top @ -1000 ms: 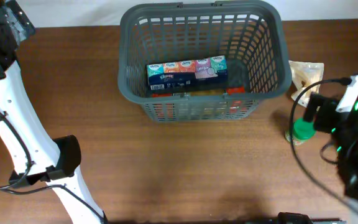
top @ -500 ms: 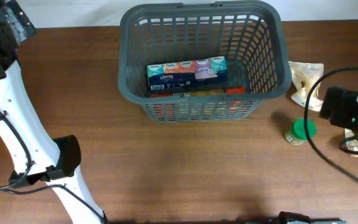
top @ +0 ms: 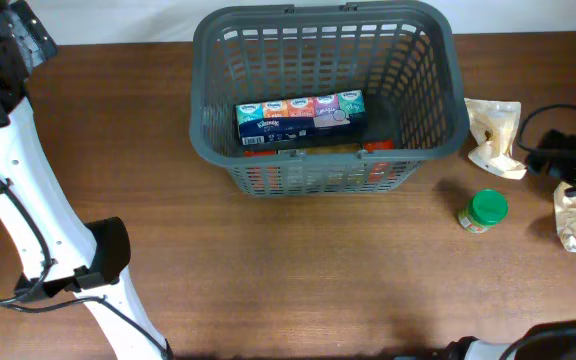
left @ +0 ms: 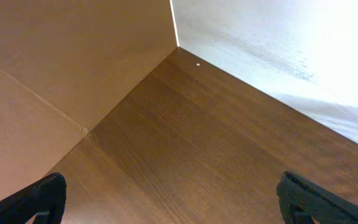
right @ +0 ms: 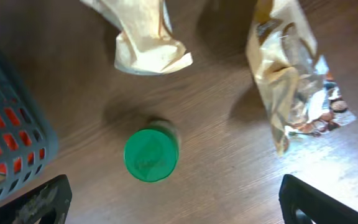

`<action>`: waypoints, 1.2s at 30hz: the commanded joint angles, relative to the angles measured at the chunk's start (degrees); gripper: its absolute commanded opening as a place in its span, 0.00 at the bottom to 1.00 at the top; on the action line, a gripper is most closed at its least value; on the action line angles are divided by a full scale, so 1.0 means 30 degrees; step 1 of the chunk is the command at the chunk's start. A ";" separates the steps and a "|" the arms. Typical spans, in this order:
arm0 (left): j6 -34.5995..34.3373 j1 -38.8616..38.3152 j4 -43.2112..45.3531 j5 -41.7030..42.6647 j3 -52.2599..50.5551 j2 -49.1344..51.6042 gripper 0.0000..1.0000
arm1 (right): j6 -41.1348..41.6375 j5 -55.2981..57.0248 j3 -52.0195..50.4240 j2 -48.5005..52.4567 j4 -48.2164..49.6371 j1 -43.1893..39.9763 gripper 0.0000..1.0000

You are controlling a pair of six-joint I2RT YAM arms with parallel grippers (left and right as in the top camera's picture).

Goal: Pack container
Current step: 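Move the right gripper down over the green-lidded jar, then close the right gripper on the green-lidded jar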

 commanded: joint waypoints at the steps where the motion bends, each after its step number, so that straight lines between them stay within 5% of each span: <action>1: -0.0248 0.0080 -0.0007 0.0000 -0.0015 0.0022 0.99 | -0.0495 -0.0641 -0.0197 0.0758 0.0219 0.0634 0.99; 17: -0.0248 0.0080 0.0000 0.0000 -0.0015 0.0022 0.99 | -0.0109 -0.0998 -0.8160 0.1304 0.6317 0.1515 0.99; 36: -0.0248 0.0080 0.0000 0.0000 -0.0015 0.0022 0.99 | 0.0044 0.0233 -0.9143 0.3213 0.7927 0.2703 0.99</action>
